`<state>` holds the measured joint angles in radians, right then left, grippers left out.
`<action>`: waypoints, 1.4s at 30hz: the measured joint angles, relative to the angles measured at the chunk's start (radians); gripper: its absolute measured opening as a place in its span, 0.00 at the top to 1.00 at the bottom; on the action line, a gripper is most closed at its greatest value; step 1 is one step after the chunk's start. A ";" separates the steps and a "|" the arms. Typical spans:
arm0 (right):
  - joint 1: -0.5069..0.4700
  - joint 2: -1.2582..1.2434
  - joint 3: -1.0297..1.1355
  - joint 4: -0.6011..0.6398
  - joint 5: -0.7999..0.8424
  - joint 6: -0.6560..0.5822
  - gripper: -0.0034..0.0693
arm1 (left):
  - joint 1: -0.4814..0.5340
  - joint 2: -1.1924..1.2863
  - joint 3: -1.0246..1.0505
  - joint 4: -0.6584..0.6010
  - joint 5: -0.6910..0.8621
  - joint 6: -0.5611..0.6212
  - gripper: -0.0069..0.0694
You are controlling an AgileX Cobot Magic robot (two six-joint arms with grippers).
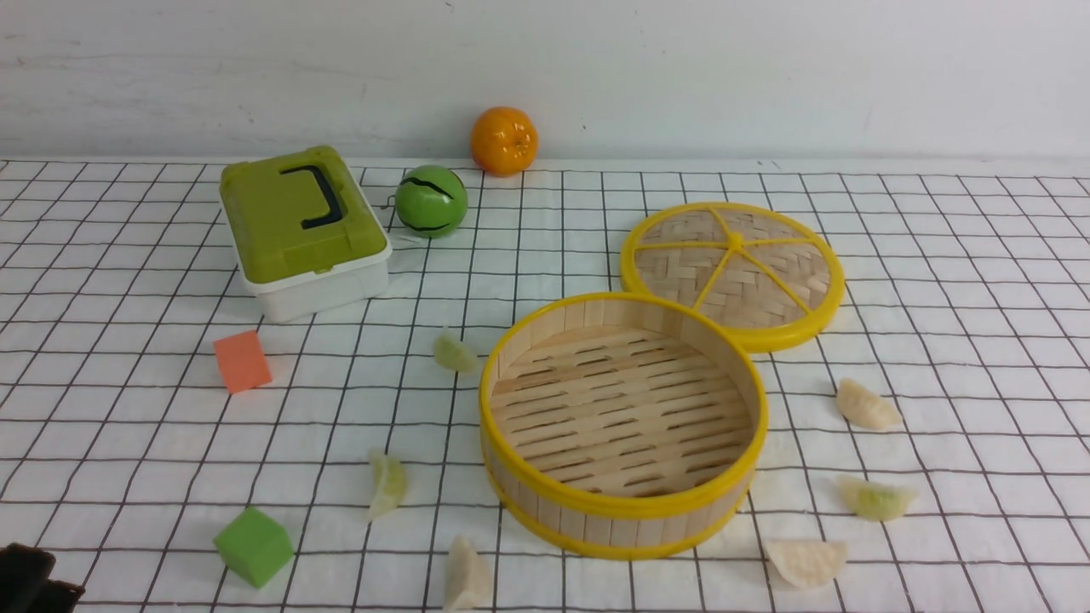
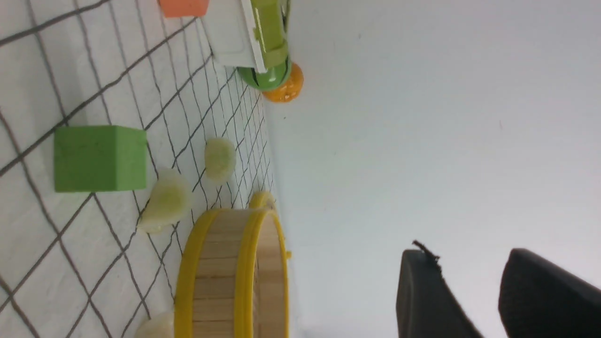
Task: Put the dumplings into the steamer on the table with the white tablecloth.
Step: 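Reach for and grasp a dumpling on the table with the left gripper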
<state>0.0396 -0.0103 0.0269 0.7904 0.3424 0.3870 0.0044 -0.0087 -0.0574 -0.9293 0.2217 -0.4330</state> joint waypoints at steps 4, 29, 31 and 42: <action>0.000 0.000 -0.003 0.005 0.015 -0.051 0.62 | 0.000 0.000 -0.143 0.073 0.094 0.241 0.60; 0.019 0.833 -0.905 -0.305 0.692 -0.755 0.98 | -0.315 1.066 -0.991 1.036 0.952 0.169 0.92; 0.045 0.833 -0.906 -0.304 0.689 -0.761 0.98 | -0.317 1.177 -1.056 1.003 0.936 0.165 0.86; 0.119 0.833 -0.906 -0.315 0.688 -0.763 0.97 | -0.317 1.685 -1.493 0.837 0.874 0.195 0.33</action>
<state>0.1586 0.8228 -0.8788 0.4758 1.0309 -0.3761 -0.3127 1.6759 -1.5499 -0.0919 1.0960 -0.2384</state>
